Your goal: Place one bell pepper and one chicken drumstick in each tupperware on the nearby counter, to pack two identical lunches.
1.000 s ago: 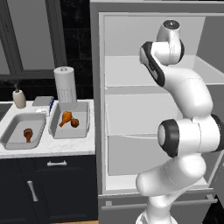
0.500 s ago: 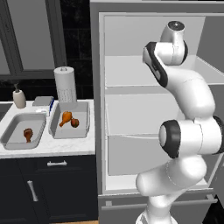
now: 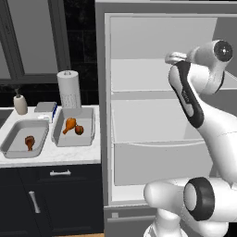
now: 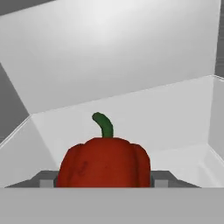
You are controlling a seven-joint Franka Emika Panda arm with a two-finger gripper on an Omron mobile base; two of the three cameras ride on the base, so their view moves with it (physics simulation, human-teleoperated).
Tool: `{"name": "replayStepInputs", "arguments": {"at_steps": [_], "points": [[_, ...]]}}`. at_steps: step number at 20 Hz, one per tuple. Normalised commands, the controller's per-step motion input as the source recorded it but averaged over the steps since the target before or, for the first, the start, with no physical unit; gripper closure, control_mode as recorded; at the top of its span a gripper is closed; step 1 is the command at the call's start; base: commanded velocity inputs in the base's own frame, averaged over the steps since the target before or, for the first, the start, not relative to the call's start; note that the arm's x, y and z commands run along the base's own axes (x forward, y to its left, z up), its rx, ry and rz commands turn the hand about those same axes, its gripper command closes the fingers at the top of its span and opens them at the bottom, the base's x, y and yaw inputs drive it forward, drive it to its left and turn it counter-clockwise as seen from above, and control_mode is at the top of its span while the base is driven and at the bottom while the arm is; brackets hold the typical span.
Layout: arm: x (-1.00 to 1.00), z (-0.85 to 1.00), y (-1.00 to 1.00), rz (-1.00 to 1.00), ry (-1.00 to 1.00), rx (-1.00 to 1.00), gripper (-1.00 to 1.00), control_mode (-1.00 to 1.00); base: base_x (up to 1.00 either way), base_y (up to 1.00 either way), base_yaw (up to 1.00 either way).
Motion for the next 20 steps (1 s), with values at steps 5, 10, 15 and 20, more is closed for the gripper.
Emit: {"name": "replayStepInputs", "arguments": {"at_steps": [5,10,15,20], "points": [[-1.00,0.63,0.02,0.01,-0.10,0.04,1.00,-1.00,0.00,0.00,0.00],[-1.00,0.34,0.11,0.04,0.12,0.00,1.00,-1.00,0.00,0.00,0.00],[-1.00,-0.58,0.02,0.02,0.38,-0.08,1.00,-1.00,0.00,0.00,0.00],[-0.86,-1.00,-0.12,0.01,0.55,-0.18,1.00,-1.00,0.00,0.00,0.00]]}}
